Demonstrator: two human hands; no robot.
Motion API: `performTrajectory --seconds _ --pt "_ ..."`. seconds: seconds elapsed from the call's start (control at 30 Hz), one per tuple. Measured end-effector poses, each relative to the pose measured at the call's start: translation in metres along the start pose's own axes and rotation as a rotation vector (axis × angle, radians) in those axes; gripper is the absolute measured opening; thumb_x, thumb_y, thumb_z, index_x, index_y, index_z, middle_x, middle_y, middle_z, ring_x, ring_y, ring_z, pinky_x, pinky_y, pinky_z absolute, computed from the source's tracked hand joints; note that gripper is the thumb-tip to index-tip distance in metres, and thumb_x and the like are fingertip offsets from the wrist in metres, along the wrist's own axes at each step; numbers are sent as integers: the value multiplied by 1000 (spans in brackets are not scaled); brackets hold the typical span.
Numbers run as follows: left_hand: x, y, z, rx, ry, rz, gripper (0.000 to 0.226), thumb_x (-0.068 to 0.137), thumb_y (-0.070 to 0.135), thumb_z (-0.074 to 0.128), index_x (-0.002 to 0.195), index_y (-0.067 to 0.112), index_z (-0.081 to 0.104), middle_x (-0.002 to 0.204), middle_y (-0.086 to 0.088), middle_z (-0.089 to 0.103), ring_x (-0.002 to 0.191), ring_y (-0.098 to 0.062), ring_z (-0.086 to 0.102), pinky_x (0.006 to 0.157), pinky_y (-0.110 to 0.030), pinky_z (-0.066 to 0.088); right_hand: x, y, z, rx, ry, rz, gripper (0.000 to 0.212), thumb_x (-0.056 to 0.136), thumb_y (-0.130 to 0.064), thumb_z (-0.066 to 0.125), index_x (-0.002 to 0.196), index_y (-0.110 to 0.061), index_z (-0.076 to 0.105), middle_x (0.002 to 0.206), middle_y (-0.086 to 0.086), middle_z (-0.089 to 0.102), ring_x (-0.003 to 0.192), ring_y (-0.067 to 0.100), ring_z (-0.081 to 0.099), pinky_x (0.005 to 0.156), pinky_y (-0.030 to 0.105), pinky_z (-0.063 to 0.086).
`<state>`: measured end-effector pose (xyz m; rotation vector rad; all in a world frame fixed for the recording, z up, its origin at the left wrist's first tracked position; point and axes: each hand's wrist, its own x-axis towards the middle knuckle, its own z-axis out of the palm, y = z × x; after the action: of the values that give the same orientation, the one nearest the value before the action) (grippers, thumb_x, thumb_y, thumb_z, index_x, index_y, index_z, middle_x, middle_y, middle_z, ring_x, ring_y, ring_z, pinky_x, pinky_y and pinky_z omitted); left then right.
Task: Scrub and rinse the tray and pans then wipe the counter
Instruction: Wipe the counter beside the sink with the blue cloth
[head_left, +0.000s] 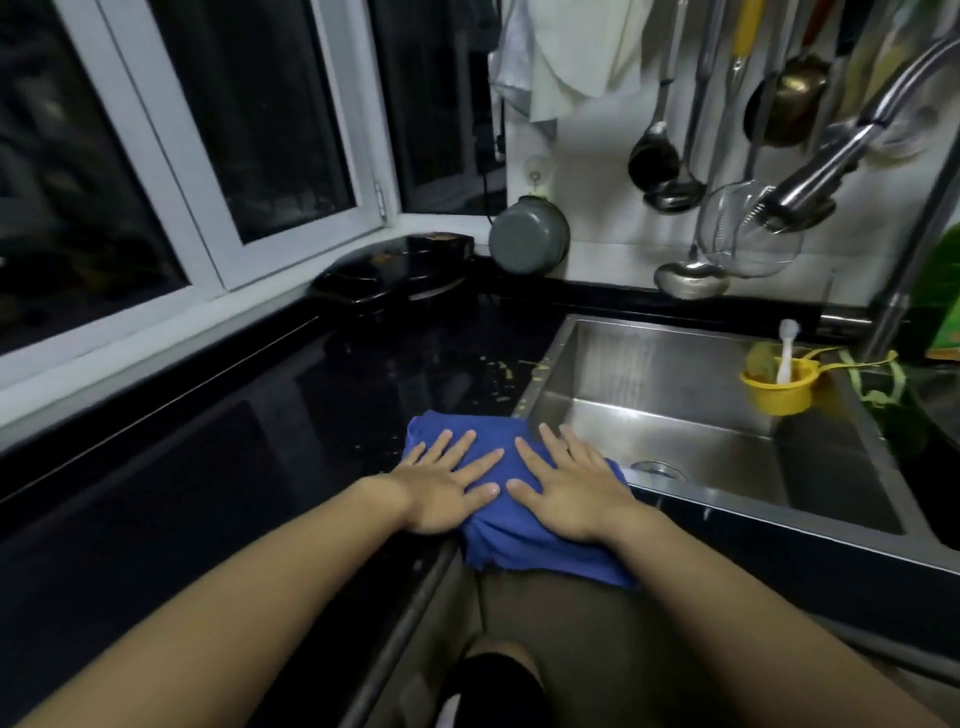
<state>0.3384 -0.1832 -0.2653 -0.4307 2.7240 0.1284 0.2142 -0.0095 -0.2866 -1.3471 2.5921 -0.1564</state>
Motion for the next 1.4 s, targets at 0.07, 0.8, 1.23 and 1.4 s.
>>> performTrajectory --seconds 0.07,0.8,1.23,1.4 --pt "-19 -25 2 -24 -41 -56 57 105 65 13 155 55 -12 166 10 -26 153 -20 -26 126 -46 -10 13 -18 0 9 -20 -68 70 99 -70 17 160 -40 -1 168 -4 -16 153 20 -19 123 39 -8" --pt "-47 -50 36 -291 333 -349 68 103 66 23 163 36 13 172 6 1 158 -26 -6 127 -47 -2 28 -116 6 20 -44 319 76 103 -59 10 160 -14 -9 163 20 -22 152 41 -16 123 51 -10" --pt "258 -87 -83 -138 263 -102 66 103 67 15 162 43 -1 171 9 -11 157 -21 -13 127 -45 -8 275 43 -55 -126 89 561 74 102 -56 10 161 -12 5 167 17 -3 151 45 -8 121 54 -8" --pt "379 -83 -130 -137 280 -89 66 104 64 16 163 39 3 172 6 -7 158 -23 -9 127 -48 -4 365 108 -82 -247 219 522 62 106 -47 21 145 -5 45 143 10 34 129 30 31 106 43 27"
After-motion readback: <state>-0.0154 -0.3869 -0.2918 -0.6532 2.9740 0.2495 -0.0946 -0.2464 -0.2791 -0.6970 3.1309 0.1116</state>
